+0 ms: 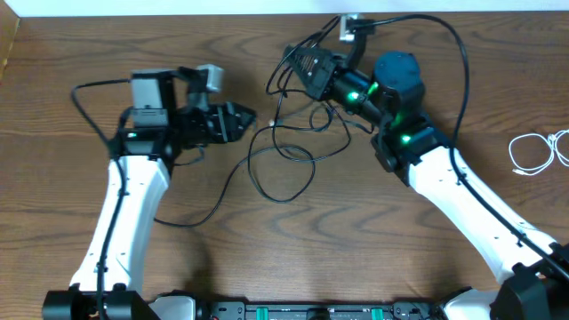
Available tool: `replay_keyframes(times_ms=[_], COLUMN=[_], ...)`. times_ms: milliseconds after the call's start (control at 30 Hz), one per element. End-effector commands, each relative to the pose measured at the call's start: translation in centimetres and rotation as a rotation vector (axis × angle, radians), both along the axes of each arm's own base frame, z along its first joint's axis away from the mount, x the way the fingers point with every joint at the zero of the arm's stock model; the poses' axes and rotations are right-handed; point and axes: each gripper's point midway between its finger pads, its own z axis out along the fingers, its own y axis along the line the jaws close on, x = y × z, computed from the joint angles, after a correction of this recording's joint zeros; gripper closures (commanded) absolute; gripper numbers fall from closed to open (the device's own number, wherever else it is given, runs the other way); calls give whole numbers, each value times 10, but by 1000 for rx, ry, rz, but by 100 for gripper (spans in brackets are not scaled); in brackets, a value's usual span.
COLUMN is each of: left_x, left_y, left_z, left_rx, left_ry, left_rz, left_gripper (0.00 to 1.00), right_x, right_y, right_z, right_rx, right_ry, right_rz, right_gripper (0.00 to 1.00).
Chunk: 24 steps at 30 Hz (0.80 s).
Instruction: Untangle cables
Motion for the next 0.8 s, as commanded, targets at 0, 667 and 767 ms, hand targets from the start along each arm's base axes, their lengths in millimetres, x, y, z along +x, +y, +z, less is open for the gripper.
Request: replay_keyframes(times_ms=[0,667,767], left_x=[-10,18,28], left_y=[-35,-35,-13], left_z=[5,-4,-9], left_rx=[23,302,410], left_ry=[-84,-227,-230], left_rz=[-159,-49,49], left_gripper=[43,92,92], right_x=[0,-10,-11], right_y=[-12,-9,-11], right_z=[20,46,48], right_rx=[42,175,177], right_ry=[-24,-5,-10], right_rz=[-31,44,40], right_gripper=[99,99,99])
